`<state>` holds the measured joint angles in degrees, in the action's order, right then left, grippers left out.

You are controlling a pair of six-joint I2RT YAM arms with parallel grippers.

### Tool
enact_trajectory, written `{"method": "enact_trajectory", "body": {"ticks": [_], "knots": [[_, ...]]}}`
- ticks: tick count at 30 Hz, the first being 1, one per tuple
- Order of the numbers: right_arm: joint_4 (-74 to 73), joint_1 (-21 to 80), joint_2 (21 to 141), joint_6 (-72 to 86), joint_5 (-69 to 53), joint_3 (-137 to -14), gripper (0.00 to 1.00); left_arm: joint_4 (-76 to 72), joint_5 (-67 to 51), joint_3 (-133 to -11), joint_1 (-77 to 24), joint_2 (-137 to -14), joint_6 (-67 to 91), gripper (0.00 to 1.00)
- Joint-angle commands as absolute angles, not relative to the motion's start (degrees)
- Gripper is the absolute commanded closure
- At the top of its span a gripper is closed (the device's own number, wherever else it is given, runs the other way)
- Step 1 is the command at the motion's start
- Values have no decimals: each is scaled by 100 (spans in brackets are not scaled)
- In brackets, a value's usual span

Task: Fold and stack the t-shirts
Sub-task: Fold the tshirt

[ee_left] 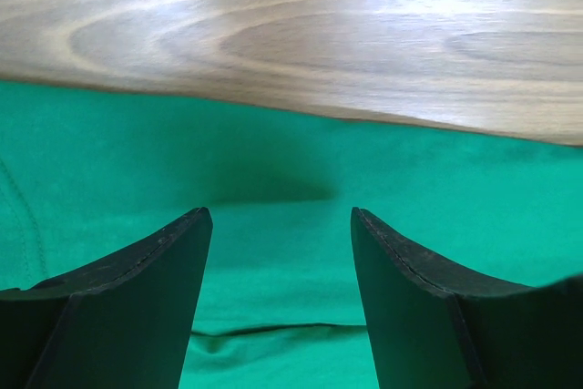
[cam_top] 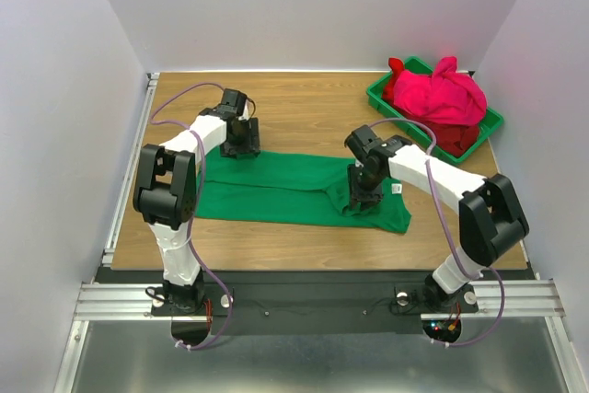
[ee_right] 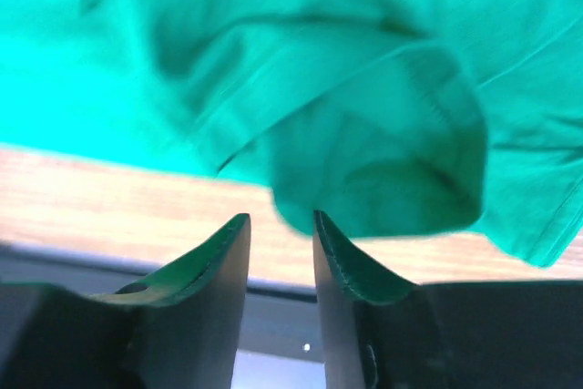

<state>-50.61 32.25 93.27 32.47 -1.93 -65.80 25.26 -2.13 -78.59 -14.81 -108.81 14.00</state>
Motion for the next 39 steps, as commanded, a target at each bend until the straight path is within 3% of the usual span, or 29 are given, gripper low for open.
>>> {"method": "enact_trajectory", "body": {"ticks": [1, 6, 14, 25, 33, 39], "knots": [[-5247, 3296, 8764, 3313, -168, -7065, 54, 2637, -360, -8165, -1705, -10556, 1152, 26], [-5265, 3278, 8622, 3673, 666, -7260, 41, 2637, -606, -8139, -1977, -10319, 1028, 26], [-5221, 2919, 8605, 4087, 1494, -6768, 40, 2619, -1353, -8551, -3048, -10151, 800, 25], [-4852, 2549, 8332, 3858, 1556, -5942, 40, 2882, -1758, -8771, -3515, -10599, 695, 24], [-4562, 2549, 8358, 3841, 1406, -5695, 46, 3172, -2083, -8991, -3964, -10942, 457, 24], [-4544, 2549, 8411, 3849, 1327, -5774, 63, 3340, -2276, -8930, -4218, -11110, 545, 23]]}}
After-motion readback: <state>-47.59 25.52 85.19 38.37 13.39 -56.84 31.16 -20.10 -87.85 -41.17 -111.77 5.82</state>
